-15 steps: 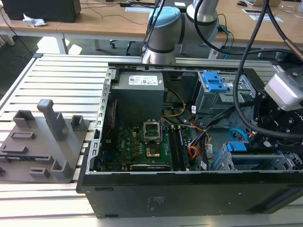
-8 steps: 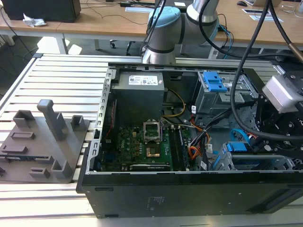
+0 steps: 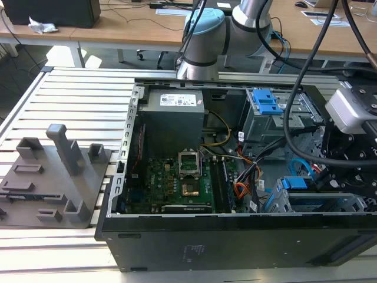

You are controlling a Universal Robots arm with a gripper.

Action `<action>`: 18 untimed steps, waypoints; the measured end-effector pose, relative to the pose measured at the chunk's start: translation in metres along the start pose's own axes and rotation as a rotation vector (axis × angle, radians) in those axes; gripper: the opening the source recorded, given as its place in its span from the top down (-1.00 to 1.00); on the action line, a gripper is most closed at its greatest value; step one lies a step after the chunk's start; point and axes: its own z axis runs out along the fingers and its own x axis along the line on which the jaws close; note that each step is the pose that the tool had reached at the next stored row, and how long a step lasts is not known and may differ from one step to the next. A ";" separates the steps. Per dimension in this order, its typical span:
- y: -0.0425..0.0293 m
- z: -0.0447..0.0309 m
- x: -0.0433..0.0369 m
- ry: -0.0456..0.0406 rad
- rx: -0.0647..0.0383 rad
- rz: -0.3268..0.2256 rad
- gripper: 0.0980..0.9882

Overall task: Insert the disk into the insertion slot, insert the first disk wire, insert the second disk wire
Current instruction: 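Insert the second disk wire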

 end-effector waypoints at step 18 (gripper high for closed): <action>-0.0049 0.0039 -0.0104 -0.0035 0.001 0.071 0.86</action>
